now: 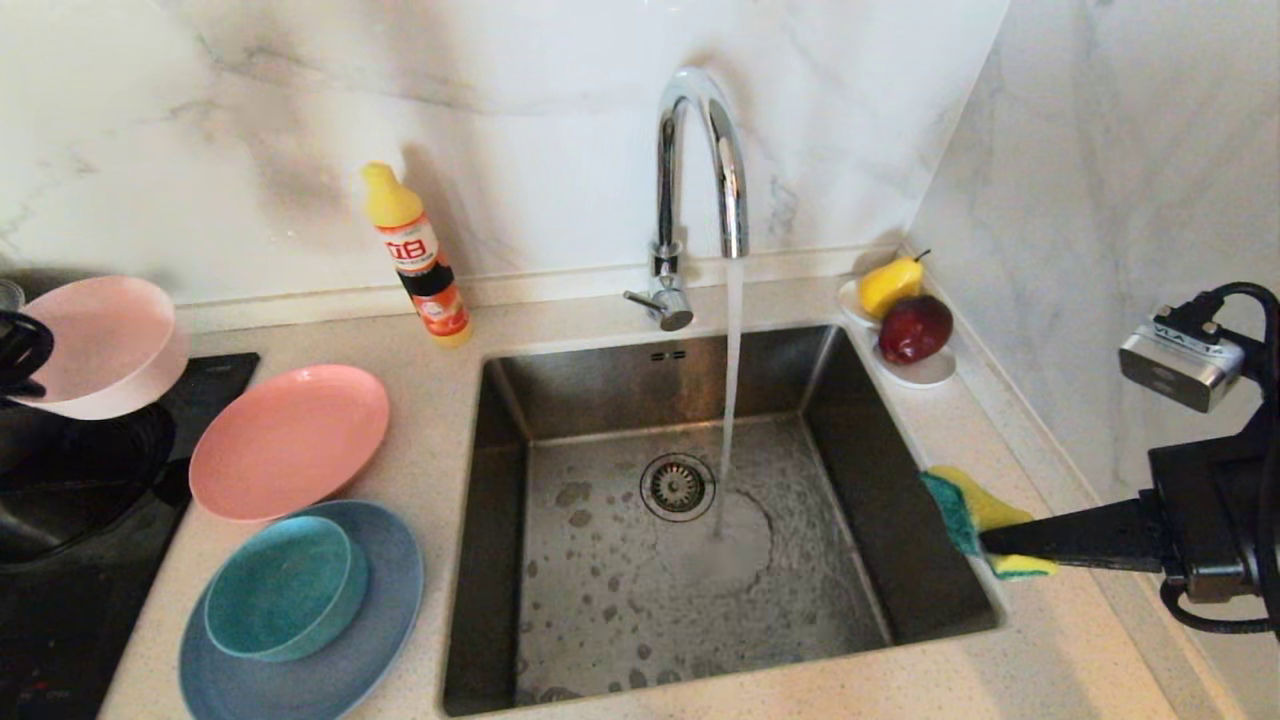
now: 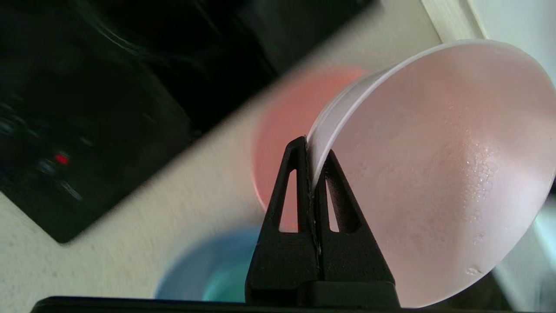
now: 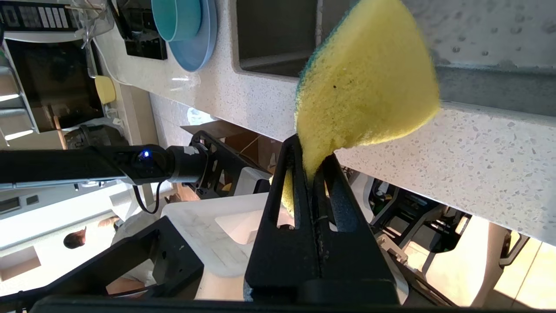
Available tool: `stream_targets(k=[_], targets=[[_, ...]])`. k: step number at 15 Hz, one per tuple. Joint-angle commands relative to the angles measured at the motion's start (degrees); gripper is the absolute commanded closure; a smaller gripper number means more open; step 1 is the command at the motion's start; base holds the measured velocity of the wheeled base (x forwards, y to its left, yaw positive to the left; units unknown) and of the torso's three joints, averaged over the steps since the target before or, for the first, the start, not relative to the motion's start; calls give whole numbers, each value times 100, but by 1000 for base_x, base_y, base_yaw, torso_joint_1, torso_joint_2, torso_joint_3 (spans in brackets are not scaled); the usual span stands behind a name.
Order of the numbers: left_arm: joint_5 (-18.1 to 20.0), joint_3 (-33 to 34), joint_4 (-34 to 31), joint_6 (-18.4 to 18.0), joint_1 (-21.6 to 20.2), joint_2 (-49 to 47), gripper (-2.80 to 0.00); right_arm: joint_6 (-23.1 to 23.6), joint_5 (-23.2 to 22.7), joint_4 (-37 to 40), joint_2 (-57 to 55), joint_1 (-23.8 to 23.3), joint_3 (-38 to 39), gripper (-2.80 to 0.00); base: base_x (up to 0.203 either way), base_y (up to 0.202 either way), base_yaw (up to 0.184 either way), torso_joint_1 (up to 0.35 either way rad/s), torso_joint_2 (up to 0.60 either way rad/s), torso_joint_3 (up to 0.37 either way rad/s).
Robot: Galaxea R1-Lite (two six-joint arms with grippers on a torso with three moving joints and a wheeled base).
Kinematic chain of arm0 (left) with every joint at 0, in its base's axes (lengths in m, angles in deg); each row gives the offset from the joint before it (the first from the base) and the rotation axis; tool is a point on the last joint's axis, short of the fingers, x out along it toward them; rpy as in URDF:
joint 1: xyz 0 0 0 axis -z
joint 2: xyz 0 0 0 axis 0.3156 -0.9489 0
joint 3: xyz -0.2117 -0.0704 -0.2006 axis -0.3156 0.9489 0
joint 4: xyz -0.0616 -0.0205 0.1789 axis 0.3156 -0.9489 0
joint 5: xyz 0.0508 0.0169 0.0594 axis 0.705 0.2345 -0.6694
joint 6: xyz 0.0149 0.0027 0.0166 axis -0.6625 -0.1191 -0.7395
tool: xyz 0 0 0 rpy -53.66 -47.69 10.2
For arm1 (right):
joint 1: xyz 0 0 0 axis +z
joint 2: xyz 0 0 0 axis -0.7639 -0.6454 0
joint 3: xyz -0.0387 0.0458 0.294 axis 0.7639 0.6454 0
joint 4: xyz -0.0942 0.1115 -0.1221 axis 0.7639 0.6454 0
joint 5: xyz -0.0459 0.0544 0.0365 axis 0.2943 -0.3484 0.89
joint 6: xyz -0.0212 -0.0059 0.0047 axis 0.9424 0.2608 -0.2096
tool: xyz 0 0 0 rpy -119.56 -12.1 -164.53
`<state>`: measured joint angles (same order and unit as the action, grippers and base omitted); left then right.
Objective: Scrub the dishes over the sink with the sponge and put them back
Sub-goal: Place the bowl on the table
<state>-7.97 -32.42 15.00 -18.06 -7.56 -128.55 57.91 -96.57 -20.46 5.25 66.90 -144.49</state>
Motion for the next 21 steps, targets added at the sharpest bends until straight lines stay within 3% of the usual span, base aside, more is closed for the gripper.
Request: stream_targets(k=[1,4,7,10,21], targets=[[19,-277,-8,77,-479,-645,0,-16,-22,8,-55,5,9,0,0,0,0,0,0,0],[39,-709,-5,258,-1064,-1435,0,-16,-35,8,-59,5,45,0,0,0,0,0,0,0],[101,-995,4,367,-1374,-2068,0,-16,-158,4,-64,5,119,0,0,0,0,0,0,0],[912,-1311,50,526,-1620,-2568,0,-16,-176,8,-121,5,132,0,0,0,0,0,0,0],[1424,-1948,-5,560,-1675,-3348,0,20,-176,-74,-121,6,281,0,0,0,0,0,0,0]])
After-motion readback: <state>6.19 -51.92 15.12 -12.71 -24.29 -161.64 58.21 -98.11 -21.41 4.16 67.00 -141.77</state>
